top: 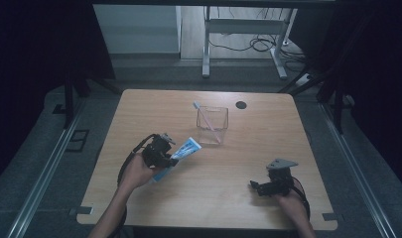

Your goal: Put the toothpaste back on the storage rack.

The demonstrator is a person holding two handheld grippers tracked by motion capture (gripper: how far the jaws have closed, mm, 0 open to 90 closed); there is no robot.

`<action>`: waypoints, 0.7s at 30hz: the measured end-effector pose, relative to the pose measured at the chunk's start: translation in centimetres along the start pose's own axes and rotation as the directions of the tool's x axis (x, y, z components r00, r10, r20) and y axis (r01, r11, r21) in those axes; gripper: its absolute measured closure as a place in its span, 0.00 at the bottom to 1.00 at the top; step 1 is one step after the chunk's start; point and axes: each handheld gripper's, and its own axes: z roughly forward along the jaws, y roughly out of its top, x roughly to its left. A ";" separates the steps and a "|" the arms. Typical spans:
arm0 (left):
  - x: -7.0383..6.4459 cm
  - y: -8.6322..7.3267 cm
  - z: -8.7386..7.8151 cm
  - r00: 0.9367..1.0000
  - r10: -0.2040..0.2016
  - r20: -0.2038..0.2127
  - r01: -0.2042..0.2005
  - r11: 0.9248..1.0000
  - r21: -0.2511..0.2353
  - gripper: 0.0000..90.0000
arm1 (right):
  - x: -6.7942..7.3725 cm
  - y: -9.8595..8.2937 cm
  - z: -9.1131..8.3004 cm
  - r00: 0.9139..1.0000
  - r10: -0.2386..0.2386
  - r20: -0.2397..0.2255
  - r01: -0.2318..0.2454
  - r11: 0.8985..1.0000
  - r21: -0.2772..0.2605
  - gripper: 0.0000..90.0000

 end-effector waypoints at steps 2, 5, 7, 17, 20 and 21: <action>-0.1 0.3 -0.1 1.000 0.002 0.002 -0.002 1.000 -0.019 0.82 | 0.0 0.0 0.0 1.000 -0.001 0.000 0.001 1.000 0.000 0.00; -0.2 0.7 -0.3 1.000 0.013 0.001 -0.013 0.999 -0.033 0.82 | 0.0 0.0 0.0 1.000 0.000 0.000 0.000 1.000 0.002 0.00; -0.3 1.0 -0.4 1.000 0.023 -0.003 -0.023 0.999 -0.044 0.82 | 0.0 0.0 0.0 1.000 0.000 0.000 0.000 1.000 0.001 0.00; -0.8 2.4 -1.2 1.000 0.024 0.003 -0.023 0.996 -0.090 0.82 | 0.0 0.0 0.0 1.000 -0.005 0.000 0.005 1.000 -0.001 0.00; -0.9 2.7 -1.3 1.000 0.021 0.004 -0.021 0.995 -0.102 0.82 | 0.0 0.0 0.0 1.000 -0.005 0.000 0.005 1.000 -0.001 0.00; -1.0 2.9 -1.4 1.000 0.022 0.003 -0.022 0.994 -0.109 0.82 | 0.0 0.0 0.0 1.000 -0.005 0.000 0.005 1.000 -0.001 0.00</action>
